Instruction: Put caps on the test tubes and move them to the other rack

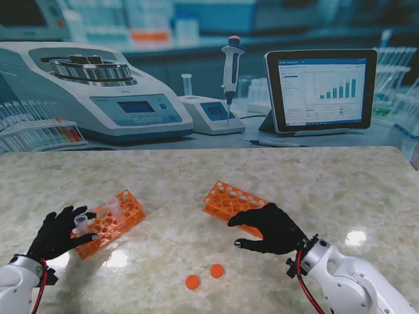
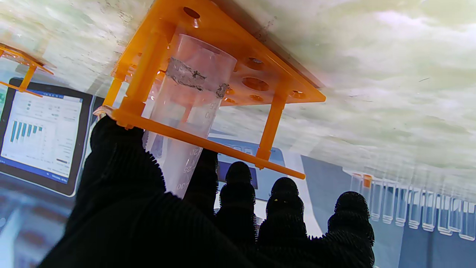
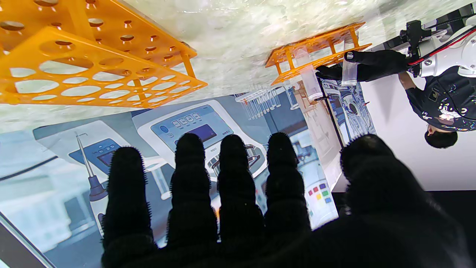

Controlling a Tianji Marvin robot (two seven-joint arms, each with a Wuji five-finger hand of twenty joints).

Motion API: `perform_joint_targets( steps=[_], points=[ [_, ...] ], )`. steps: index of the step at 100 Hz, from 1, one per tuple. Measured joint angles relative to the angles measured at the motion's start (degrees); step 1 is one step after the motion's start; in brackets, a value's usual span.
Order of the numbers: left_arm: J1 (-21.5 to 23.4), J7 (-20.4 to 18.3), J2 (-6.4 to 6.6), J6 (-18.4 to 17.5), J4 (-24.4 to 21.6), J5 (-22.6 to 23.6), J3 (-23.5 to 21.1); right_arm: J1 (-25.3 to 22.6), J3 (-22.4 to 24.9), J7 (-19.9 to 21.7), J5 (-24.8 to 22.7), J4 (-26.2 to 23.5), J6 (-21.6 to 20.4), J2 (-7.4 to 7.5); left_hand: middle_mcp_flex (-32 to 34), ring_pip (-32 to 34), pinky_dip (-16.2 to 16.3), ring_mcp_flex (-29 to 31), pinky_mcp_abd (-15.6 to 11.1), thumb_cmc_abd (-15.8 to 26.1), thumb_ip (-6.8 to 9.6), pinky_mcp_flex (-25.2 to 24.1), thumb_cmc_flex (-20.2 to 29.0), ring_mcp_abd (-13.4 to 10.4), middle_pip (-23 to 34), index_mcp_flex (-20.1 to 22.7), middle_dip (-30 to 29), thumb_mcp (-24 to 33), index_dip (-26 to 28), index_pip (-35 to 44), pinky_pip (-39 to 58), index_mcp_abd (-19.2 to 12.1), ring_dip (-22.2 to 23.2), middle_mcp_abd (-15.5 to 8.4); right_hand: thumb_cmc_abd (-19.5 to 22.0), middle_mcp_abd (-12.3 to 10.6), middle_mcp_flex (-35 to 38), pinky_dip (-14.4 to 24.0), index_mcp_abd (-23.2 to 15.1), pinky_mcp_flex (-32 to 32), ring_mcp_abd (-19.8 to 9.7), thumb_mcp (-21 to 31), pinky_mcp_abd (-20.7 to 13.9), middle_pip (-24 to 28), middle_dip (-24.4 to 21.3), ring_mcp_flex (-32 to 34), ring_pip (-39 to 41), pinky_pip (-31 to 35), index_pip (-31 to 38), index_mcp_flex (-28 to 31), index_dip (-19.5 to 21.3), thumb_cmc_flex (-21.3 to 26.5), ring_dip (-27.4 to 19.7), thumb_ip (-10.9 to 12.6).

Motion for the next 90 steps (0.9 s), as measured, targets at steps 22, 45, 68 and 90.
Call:
perform_joint_targets(
  steps=[22,45,68,90],
  points=[
    [0.30,0.29,-0.16,-0.81,-0.10,0.31,-0.54,-0.02,-0.11,0.15,0.02,-0.09,0.07,0.01,0.00,0.00,0.00,0.00,-0.01,0.00,0.00,0.00,0.79,-0.01,0.51,0.34,0.01,-0.38,0.00,0.01,0.00,-0.01,0.00,-0.55,0.00,0.00,0.00,0.00,0.00,-0.07,0.00,0.00,0.00,0.00,0.00,0.00,0.00,0.00,0.00,0.00,0.00,0.00,0.00,0.01],
    [1.42,0.42,-0.34,-1.96,-1.19,0.92,-1.66,-0.12,-0.13,0.16,0.02,-0.23,0.08,0.01,0.00,0.00,0.00,0.00,-0.03,0.00,-0.20,0.00,2.71,-0.01,0.60,2.03,0.02,-0.49,0.00,2.89,0.00,-1.83,0.00,-0.57,0.00,0.00,0.00,0.00,0.00,-0.25,0.00,0.00,-0.01,0.00,0.00,0.00,0.00,-0.01,0.00,0.00,0.00,0.00,0.00,0.01],
    [2.48,0.45,-0.45,-3.04,-2.25,1.51,-2.84,-0.12,-0.13,0.11,0.01,-0.20,0.03,0.01,0.03,0.00,0.00,0.00,-0.04,0.00,-0.91,0.05,2.82,-0.01,0.61,4.48,0.02,-0.53,1.30,7.02,0.00,-4.33,0.00,-0.58,0.00,0.00,0.00,0.00,0.00,-0.36,0.00,-0.01,-0.01,0.00,0.00,0.00,0.00,-0.01,0.00,0.00,0.00,0.00,0.00,0.01],
    [2.81,0.30,-0.47,-3.94,-2.79,1.53,-3.43,0.00,-0.21,0.11,0.01,-0.08,-0.02,0.02,0.05,0.00,0.00,0.00,-0.04,-0.09,-0.94,0.06,3.30,-0.01,0.61,5.19,0.02,-0.56,2.76,9.90,0.00,-4.39,0.00,-0.58,0.00,0.00,0.00,0.00,0.00,-0.37,0.00,-0.01,-0.01,0.00,0.00,0.00,0.00,-0.01,0.00,0.00,0.00,0.00,0.00,0.01]
  ],
)
